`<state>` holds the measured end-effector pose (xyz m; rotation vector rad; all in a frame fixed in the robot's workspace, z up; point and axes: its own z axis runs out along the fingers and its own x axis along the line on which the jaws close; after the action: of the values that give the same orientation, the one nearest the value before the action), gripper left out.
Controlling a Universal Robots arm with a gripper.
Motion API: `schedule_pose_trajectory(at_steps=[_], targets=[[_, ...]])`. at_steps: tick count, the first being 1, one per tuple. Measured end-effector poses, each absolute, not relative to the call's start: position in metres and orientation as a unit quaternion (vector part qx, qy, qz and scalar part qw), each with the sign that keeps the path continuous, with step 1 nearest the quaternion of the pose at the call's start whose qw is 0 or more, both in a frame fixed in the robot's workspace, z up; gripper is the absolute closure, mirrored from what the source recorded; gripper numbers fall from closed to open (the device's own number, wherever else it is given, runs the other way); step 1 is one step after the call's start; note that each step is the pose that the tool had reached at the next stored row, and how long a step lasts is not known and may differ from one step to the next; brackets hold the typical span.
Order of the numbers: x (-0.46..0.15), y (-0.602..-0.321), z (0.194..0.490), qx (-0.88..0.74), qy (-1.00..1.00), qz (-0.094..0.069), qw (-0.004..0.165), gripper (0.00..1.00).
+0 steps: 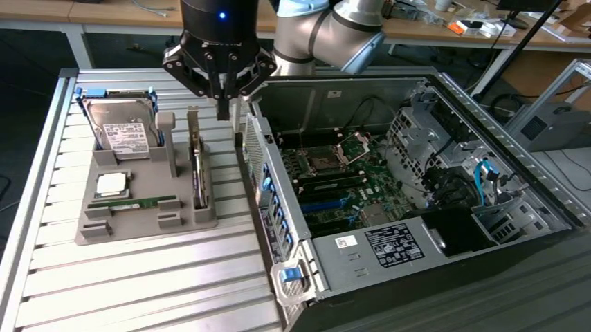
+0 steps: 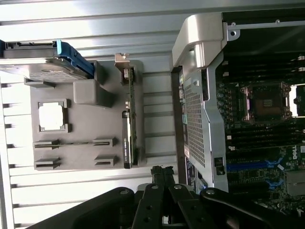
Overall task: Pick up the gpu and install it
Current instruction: 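Reach for the gpu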
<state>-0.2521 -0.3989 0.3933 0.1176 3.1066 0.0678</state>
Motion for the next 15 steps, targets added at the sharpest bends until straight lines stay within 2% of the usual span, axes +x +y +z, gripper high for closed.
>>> schedule_pose_trajectory(at_steps=[15], targets=[[-0.27, -0.399, 0.393, 0.038, 0.999, 0.022, 0.017, 0.89]])
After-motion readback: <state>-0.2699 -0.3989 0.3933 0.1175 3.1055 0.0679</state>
